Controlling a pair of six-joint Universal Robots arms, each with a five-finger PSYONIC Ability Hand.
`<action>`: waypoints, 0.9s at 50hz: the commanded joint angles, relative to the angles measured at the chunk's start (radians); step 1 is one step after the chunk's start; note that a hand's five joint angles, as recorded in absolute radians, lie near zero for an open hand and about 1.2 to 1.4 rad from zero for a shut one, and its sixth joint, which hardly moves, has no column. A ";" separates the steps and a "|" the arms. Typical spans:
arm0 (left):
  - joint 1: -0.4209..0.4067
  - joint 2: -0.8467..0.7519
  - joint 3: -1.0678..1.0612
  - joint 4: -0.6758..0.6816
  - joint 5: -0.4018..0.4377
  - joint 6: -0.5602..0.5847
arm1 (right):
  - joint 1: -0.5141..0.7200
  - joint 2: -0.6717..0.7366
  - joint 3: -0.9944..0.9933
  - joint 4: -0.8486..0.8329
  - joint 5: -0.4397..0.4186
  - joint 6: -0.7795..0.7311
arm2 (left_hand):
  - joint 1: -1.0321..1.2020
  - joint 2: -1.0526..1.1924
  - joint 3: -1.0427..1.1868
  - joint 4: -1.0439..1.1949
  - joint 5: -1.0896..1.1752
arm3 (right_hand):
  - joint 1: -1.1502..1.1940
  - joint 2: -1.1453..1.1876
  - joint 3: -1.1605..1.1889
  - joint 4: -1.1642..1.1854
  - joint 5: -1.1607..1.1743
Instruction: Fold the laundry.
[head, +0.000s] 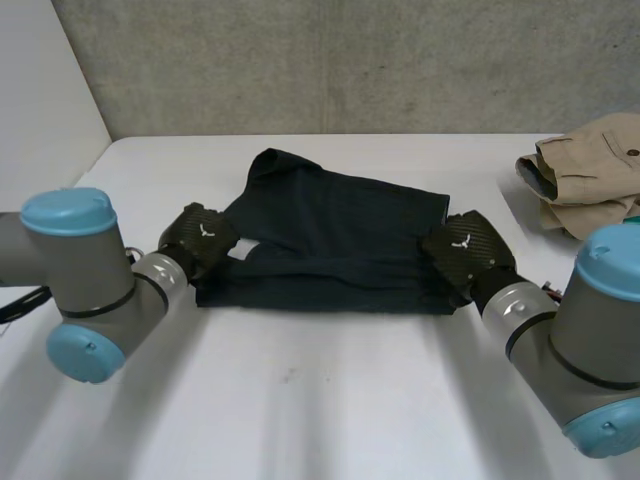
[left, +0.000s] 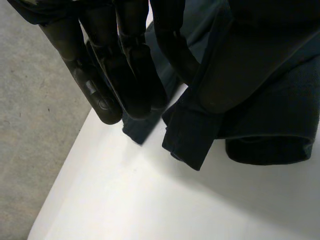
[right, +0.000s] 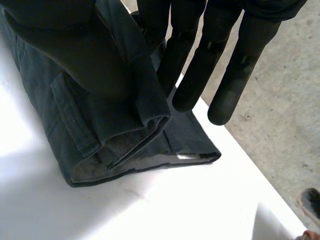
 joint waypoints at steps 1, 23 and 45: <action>0.004 0.218 -0.045 -0.218 0.025 -0.021 | -0.006 -0.096 -0.038 0.147 -0.044 -0.039 | 0.241 0.203 0.208 0.200 0.249 | 0.292 0.232 0.213 0.202 0.195; -0.073 0.137 0.165 -0.714 -0.031 -0.032 | -0.054 0.017 -0.202 0.529 -0.092 -0.253 | 0.241 0.203 0.208 0.200 0.249 | 0.292 0.232 0.213 0.202 0.195; -0.150 -0.679 1.528 -0.441 -0.044 -0.119 | -0.026 0.509 -0.769 0.051 0.218 -0.090 | 0.241 0.203 0.208 0.200 0.249 | 0.292 0.232 0.213 0.202 0.195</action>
